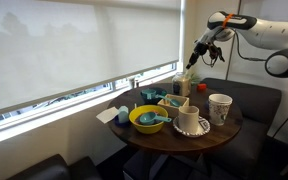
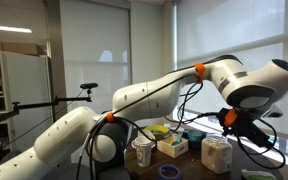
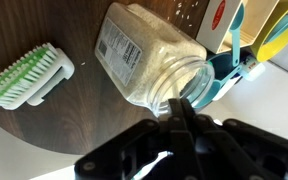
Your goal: Use the white spoon to transfer some contents from the clear jar into the white cup on the plate
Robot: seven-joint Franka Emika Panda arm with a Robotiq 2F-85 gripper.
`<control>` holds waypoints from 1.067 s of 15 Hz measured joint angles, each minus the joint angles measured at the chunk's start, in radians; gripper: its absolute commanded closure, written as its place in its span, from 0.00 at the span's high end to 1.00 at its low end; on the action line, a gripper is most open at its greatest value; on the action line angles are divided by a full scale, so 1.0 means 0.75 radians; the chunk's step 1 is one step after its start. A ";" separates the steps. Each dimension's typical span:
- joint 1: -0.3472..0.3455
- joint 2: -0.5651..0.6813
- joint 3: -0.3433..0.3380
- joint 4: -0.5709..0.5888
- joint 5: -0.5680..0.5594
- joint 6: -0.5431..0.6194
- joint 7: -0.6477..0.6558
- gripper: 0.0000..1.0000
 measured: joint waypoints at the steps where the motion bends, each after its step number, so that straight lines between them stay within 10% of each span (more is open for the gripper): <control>1: -0.012 0.007 0.010 0.000 0.018 -0.002 0.014 0.01; 16: -0.080 0.063 0.090 0.000 0.104 -0.012 0.103 0.01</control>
